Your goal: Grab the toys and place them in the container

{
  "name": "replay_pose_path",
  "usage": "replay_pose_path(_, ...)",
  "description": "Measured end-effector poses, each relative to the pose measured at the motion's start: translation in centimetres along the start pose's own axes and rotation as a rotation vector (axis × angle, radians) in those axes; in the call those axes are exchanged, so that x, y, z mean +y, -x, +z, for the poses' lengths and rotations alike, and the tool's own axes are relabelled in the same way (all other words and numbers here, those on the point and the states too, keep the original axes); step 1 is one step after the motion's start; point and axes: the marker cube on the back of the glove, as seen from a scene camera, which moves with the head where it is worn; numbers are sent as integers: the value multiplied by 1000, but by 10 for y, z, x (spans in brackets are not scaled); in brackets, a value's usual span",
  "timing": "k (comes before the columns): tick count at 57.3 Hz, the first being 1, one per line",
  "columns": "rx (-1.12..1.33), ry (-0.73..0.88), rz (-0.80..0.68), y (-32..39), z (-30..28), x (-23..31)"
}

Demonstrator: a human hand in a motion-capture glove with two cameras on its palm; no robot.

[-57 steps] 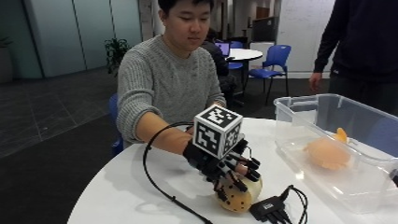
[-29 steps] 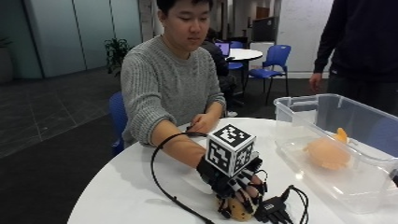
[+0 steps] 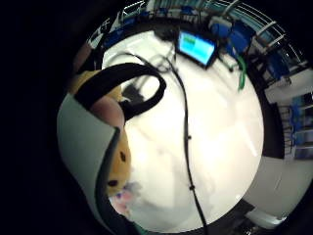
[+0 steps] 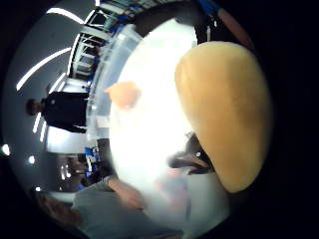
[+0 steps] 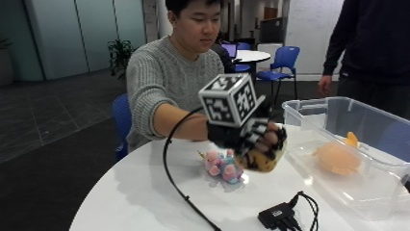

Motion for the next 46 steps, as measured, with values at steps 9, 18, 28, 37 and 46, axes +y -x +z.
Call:
replay_pose_path(9,24,-33,-251,80,-57,-29)
replay_pose_path(18,21,-7,-315,149,-86,-80)
replay_pose_path(28,110,5,-276,209,-76,-130)
replay_pose_path(37,139,41,-354,274,-39,-145)
replay_pose_path(46,145,120,-494,322,8,-143)
